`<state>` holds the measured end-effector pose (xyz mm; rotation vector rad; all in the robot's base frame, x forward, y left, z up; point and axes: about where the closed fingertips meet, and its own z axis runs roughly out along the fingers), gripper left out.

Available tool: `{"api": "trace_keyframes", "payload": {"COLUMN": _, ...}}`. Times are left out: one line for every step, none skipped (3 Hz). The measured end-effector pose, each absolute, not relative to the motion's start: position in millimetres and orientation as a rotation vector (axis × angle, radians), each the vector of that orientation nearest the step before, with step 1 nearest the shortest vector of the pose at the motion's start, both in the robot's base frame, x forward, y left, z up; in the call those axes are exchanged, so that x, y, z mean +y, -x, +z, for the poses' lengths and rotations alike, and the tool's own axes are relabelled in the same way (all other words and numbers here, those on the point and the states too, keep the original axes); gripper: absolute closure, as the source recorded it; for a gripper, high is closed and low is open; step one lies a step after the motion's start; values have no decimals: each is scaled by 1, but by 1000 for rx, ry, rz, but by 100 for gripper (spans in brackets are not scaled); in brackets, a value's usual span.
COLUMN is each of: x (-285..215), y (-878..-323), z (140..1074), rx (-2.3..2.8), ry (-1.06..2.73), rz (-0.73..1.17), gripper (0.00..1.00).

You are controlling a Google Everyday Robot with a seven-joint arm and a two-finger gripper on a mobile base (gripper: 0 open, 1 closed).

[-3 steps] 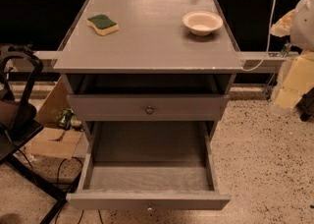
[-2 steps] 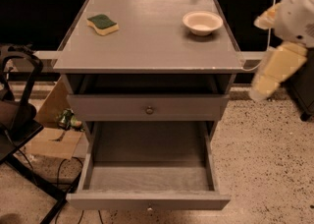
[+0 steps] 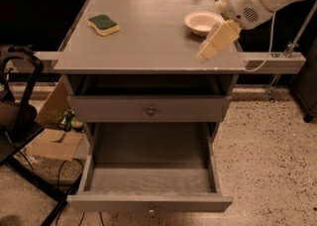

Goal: Place sponge into middle drawer

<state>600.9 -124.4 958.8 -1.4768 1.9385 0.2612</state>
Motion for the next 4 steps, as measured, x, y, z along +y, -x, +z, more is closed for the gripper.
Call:
{"api": "trace_keyframes", "payload": {"x": -77, "y": -643, "z": 959, "rx": 1899, "ry": 1315, "rz": 359, "gripper": 0}}
{"api": "trace_keyframes", "payload": {"x": -77, "y": -661, "z": 973, "rx": 1873, "ry": 1223, "rz": 333, "gripper": 0}}
{"api": "trace_keyframes", "payload": {"x": -77, "y": -661, "z": 973, "rx": 1871, "ry": 1227, "rz": 331, "gripper": 0}}
{"api": "trace_keyframes", "payload": {"x": -56, "y": -705, "z": 970, "rx": 1844, "ry": 1210, "rz": 328, "gripper": 0}}
